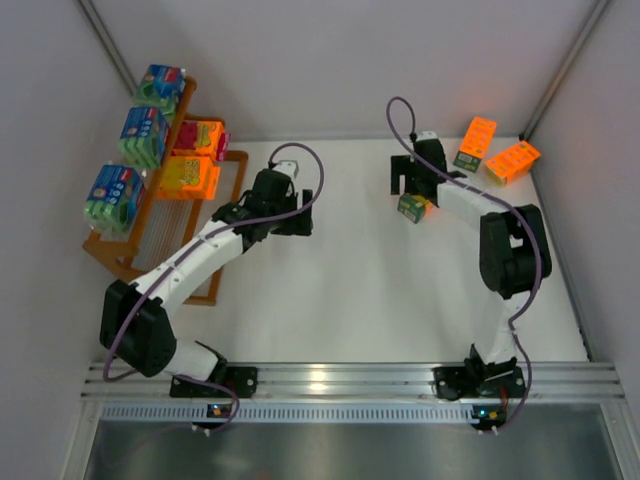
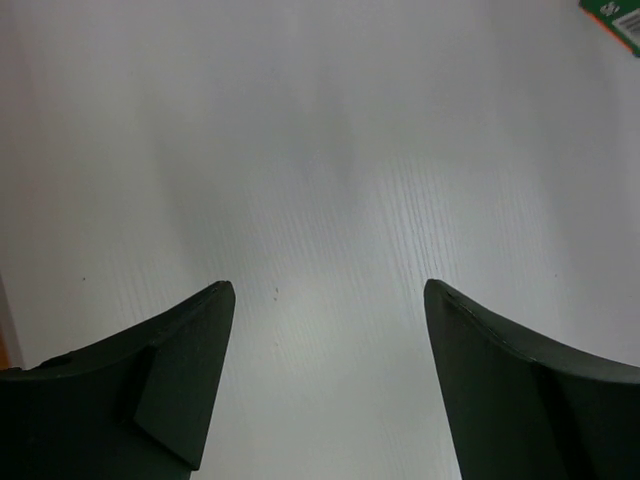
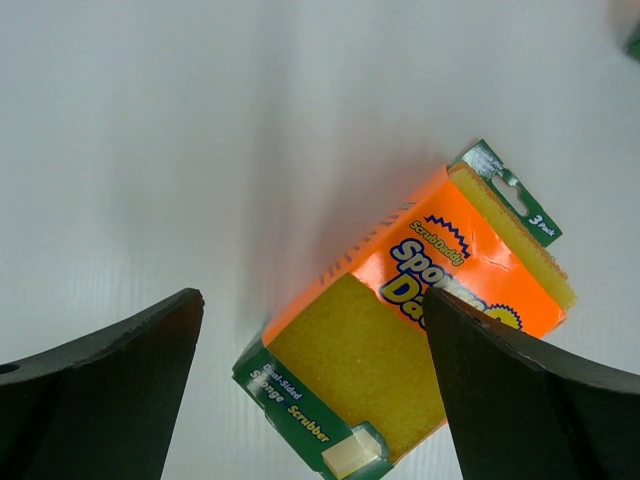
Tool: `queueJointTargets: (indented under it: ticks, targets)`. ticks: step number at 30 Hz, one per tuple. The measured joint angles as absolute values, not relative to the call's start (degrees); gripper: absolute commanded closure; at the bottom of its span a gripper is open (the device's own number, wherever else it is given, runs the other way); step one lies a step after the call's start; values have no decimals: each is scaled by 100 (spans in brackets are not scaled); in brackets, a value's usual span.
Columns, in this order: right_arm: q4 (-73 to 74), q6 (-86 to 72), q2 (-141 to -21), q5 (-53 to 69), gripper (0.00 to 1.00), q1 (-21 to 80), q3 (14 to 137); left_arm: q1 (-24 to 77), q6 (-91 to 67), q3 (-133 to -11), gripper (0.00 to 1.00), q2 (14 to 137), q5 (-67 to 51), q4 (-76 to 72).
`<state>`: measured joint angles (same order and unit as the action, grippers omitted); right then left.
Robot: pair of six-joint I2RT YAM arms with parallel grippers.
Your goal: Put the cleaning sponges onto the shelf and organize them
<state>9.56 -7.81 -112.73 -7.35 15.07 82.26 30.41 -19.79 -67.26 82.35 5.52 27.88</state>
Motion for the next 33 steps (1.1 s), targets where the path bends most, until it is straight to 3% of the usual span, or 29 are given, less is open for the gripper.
queueJointTargets:
  ticks: [8,17,23,26,27,29,32,33]
  targets:
    - [432,-2613,-9334,-805,8,2591,5830,3041,-2231,-6497,17,7841,582,2792]
    - [742,-5782,-8853,-897,4,4372,5544,3041,-2720,-5983,18,7426,379,2788]
    - [1216,-5784,-8497,-812,1,3804,5861,3151,-3164,-5492,21,6587,213,2799]
    - [1164,-5310,-8027,-963,1,3323,5857,3365,-3441,-5214,34,6143,89,2724]
    - [1087,-5105,-7902,-969,3,3183,5852,3476,-3529,-5092,46,6053,30,2606]
    - [891,-4696,-7846,-867,9,3039,5850,3693,-3802,-4722,56,5979,-128,2145]
    - [696,-4115,-8215,-386,34,3004,5852,3907,-4263,-3955,72,6117,-489,1337]
    - [650,-3994,-8431,-209,47,3004,5848,3942,-4412,-3726,75,6208,-537,1177]
